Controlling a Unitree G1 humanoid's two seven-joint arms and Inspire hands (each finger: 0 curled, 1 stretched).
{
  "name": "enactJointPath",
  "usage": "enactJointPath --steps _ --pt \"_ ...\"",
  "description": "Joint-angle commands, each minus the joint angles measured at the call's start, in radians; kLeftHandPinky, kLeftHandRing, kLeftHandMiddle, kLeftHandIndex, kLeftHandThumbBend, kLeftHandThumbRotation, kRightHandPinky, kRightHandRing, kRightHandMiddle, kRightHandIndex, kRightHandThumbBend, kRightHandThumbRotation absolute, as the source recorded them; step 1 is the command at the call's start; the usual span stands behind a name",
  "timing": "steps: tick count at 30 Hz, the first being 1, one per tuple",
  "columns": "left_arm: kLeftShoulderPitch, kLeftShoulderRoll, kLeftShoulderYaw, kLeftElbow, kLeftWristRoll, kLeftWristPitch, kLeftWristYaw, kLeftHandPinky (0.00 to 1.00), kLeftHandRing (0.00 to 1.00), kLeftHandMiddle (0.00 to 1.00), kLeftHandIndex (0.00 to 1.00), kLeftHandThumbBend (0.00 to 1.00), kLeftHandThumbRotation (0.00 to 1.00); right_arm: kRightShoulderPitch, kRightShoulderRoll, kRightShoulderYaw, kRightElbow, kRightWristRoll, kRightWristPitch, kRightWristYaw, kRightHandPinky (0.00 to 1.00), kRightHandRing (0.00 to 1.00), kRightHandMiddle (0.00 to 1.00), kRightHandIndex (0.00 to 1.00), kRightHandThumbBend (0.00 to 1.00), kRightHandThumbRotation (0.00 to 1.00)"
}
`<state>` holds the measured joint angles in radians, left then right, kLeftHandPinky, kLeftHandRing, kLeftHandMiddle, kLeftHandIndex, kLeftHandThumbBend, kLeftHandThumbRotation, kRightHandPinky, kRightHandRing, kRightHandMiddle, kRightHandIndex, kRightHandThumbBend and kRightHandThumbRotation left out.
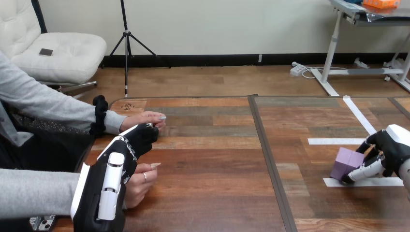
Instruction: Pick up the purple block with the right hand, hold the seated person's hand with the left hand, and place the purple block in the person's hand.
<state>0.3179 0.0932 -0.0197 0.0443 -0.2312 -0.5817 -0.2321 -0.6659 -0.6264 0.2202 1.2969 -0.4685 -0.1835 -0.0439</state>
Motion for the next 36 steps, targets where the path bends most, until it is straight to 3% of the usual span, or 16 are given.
enactJointPath --steps 1,36 --pt "-0.049 -0.021 0.01 -0.035 -0.017 -0.009 -0.005 0.84 0.81 0.78 0.74 0.39 1.0 -0.028 0.022 -0.01 -0.025 0.013 -0.022 -0.056 0.31 0.38 0.44 0.46 0.88 0.0" --pt "-0.045 -0.025 0.013 -0.036 -0.011 -0.004 -0.004 0.84 0.81 0.78 0.72 0.37 1.0 -0.016 0.038 -0.011 -0.027 0.022 -0.05 -0.131 0.24 0.32 0.4 0.46 0.9 0.0"
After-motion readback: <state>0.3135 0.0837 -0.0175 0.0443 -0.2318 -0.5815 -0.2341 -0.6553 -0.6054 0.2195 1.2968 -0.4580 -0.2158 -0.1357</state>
